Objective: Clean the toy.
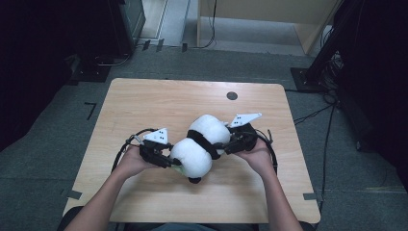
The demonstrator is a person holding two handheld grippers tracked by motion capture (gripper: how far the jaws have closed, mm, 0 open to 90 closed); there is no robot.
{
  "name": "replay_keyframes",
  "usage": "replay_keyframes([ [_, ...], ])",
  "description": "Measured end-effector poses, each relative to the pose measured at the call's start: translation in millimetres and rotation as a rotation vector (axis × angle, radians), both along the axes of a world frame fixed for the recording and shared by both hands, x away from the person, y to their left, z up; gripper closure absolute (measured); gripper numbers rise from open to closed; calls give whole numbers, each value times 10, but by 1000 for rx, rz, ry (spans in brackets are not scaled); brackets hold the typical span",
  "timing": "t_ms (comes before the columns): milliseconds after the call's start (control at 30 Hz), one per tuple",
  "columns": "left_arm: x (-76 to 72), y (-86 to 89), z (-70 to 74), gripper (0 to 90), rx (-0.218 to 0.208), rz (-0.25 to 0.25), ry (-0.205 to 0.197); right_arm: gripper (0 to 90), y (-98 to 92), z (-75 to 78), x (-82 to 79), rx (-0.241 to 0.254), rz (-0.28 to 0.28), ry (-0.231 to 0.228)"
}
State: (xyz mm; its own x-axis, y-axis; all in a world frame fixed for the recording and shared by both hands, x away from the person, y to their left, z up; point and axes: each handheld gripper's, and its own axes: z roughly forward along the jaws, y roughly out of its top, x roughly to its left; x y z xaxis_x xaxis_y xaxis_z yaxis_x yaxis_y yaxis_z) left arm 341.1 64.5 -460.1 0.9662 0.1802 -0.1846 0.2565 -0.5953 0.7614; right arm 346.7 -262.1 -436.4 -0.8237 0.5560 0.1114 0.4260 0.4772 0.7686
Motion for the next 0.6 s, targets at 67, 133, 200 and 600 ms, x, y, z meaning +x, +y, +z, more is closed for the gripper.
replay_keyframes([
  [67,20,16,11,525,-7,17,19,228,-6,-24,8,-12,-23,3],
  [133,36,39,34,539,-26,40,41,224,-36,-38,8,2,-48,5],
  [200,61,73,58,546,-45,83,55,275,-99,-18,7,15,-94,-1],
  [600,184,292,147,551,-136,333,65,265,-612,-85,6,43,-322,2],
])
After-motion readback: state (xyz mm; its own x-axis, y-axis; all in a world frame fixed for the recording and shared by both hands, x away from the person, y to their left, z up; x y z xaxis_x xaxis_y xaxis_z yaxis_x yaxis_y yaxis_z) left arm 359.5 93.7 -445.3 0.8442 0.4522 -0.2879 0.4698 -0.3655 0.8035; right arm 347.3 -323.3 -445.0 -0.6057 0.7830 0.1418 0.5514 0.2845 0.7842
